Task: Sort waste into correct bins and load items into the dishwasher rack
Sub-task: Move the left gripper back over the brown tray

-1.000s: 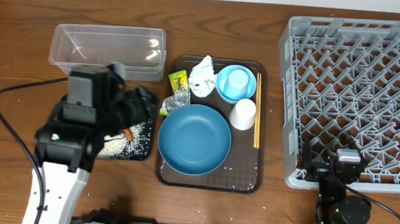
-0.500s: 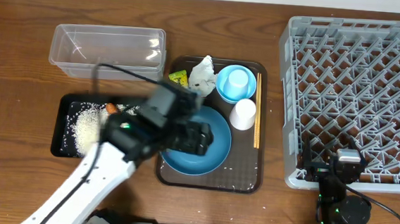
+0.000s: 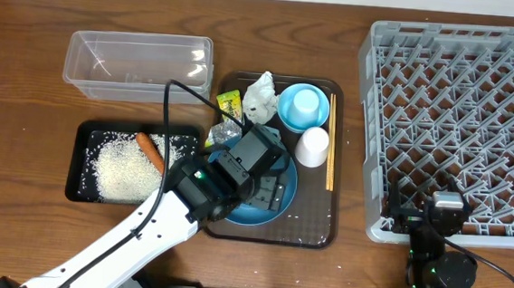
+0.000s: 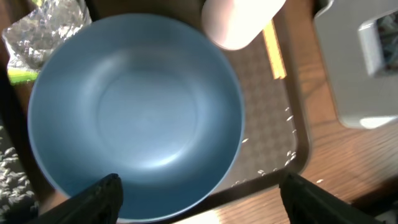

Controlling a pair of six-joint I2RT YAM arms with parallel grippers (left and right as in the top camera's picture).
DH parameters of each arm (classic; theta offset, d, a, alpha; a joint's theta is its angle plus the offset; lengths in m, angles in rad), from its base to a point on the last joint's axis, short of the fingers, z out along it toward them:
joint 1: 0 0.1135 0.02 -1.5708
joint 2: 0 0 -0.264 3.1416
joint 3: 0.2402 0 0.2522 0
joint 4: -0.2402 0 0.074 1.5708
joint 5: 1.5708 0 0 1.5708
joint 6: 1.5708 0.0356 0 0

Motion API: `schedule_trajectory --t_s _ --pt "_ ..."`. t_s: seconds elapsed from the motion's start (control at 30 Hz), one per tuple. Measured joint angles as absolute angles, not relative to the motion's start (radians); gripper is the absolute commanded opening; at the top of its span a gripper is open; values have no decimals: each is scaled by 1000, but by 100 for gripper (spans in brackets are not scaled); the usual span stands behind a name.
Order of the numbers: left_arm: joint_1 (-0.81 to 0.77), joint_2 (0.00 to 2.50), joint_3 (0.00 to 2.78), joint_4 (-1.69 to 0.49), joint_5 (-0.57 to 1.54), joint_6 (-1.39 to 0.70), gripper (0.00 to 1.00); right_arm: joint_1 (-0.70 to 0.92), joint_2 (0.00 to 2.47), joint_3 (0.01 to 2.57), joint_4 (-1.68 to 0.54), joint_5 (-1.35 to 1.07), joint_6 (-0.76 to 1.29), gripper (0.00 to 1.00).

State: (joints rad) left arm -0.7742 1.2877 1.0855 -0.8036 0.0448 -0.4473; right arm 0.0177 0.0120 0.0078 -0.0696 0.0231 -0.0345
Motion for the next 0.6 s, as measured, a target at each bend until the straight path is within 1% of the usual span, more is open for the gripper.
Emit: schedule_trajectory --t_s 0.23,0.3,0.6 --pt "-775 1288 1085 -603 57 -475 87 18 12 8 -70 23 -35 99" --pt "-775 1291 1085 -578 61 -475 87 18 12 8 -70 23 -35 99" --pt "-774 1423 1088 -671 62 -475 88 18 12 8 -70 23 -35 99"
